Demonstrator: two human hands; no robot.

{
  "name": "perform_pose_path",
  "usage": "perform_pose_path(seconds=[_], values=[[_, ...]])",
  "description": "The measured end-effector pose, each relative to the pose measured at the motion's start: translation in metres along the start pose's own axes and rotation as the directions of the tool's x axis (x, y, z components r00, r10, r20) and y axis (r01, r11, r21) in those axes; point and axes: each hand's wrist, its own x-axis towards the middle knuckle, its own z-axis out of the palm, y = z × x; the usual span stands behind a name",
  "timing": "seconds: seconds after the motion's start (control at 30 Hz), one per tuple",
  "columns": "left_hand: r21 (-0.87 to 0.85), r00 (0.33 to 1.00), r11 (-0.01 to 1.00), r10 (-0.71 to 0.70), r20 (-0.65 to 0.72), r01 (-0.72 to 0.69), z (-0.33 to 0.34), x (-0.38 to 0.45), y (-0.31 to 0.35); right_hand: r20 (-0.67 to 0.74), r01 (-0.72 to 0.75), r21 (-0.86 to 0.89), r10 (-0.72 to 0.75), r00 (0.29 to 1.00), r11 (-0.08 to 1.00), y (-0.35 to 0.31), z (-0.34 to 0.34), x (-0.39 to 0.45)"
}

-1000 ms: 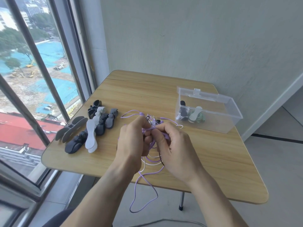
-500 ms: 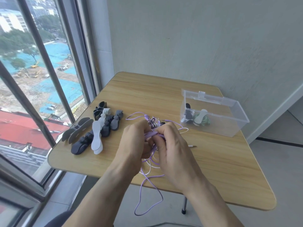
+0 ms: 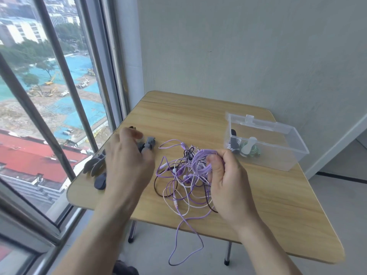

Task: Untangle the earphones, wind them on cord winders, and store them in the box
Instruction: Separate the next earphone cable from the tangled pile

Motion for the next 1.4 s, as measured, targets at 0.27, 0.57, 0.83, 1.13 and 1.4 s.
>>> perform_pose_path(seconds=[0.27, 0.57, 0.83, 1.13, 1.4], values=[[0.469, 0.928, 0.881, -0.226, 0.297, 0.064, -0.011, 0.021, -0.028, 0.095, -0.034, 0.011, 0.033, 0.995, 0.999, 0.002, -0.007, 0.0], [0.284, 0.981, 0.955, -0.132, 0.143, 0.087, -0.007, 0.023, -0.029, 0.101, -0.063, 0.015, 0.061, 0.993, 0.998, 0.009, -0.007, 0.001], [0.492, 0.956, 0.869, -0.095, 0.277, -0.056, -0.006, 0.024, -0.036, 0.173, -0.049, 0.027, 0.044, 0.984, 0.998, 0.005, -0.007, 0.0], [0.156, 0.99, 0.98, 0.117, 0.073, -0.127, -0.013, 0.008, -0.011, 0.189, -0.087, 0.031, 0.08, 0.979, 0.996, -0.001, -0.002, 0.002], [-0.023, 0.957, 0.96, 0.279, 0.079, -0.278, 0.005, -0.012, 0.013, 0.234, -0.175, 0.077, 0.153, 0.96, 0.982, 0.0, 0.001, 0.004]])
